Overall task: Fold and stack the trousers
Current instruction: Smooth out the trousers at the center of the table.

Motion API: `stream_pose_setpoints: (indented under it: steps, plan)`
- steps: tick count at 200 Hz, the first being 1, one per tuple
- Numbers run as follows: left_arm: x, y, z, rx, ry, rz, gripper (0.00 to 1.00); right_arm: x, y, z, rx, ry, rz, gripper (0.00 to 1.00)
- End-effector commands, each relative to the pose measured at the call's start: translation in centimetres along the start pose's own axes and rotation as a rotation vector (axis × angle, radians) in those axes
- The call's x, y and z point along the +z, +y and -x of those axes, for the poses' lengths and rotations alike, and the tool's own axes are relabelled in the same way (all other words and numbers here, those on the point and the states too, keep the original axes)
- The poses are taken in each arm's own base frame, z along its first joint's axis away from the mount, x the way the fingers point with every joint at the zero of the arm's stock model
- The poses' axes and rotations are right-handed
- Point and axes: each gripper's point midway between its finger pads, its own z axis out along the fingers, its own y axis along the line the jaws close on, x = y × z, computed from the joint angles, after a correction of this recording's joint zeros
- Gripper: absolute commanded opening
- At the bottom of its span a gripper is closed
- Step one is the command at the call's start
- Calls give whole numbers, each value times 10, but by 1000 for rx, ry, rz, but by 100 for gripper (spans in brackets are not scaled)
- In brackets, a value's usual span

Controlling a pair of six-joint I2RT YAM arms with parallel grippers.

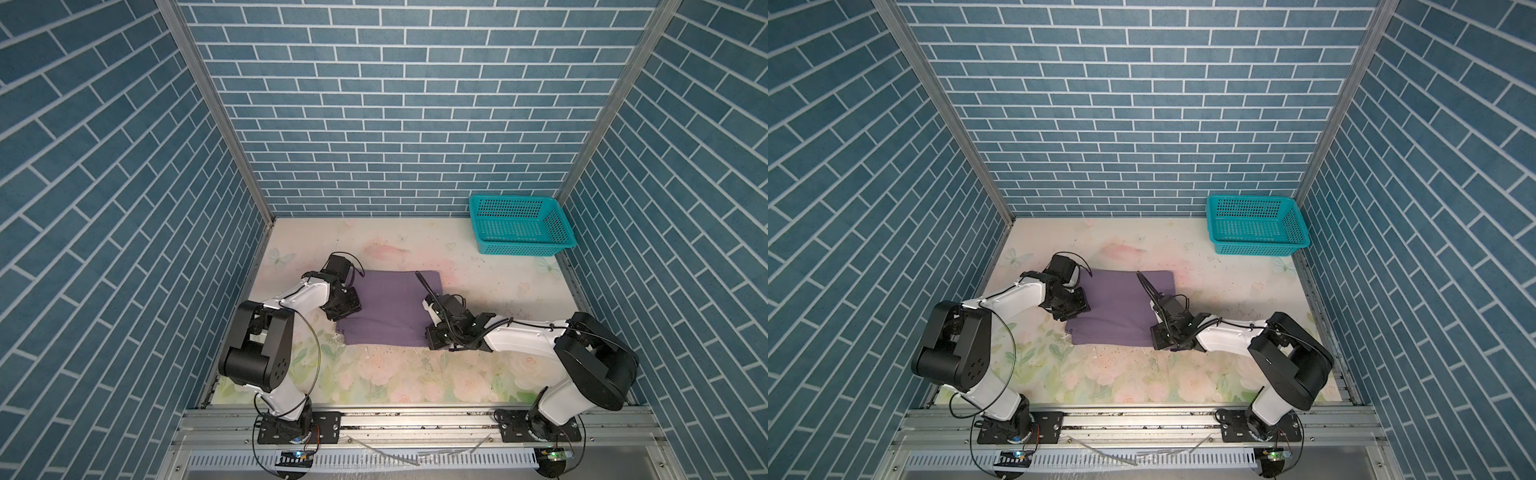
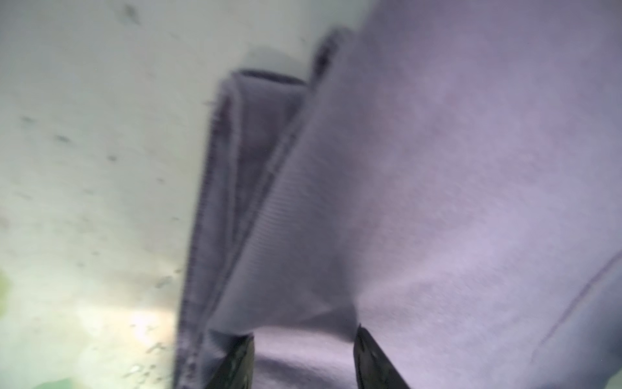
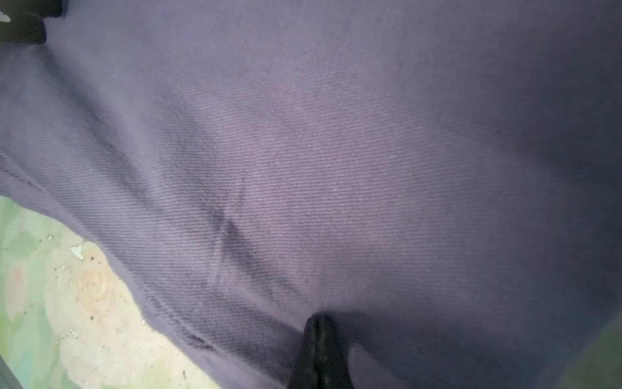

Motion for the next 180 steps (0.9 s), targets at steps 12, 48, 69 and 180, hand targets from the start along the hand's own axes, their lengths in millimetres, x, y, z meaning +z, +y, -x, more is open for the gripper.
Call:
stream_pose_setpoints:
  steps: [12, 48, 69, 180]
  plan:
    - [-13, 28, -1, 11, 23, 150, 50, -5, -21, 0, -51, 50, -146, 0]
    - [-71, -27, 13, 181, -127, 132, 68, -53, -14, 61, -104, -132, -178, 0]
    - [-83, -71, 5, 320, -159, 150, 76, -93, -34, 94, -21, -255, -225, 8]
    - [21, -151, -71, 514, 1, 179, 92, -126, -114, 65, 271, -181, -316, 53]
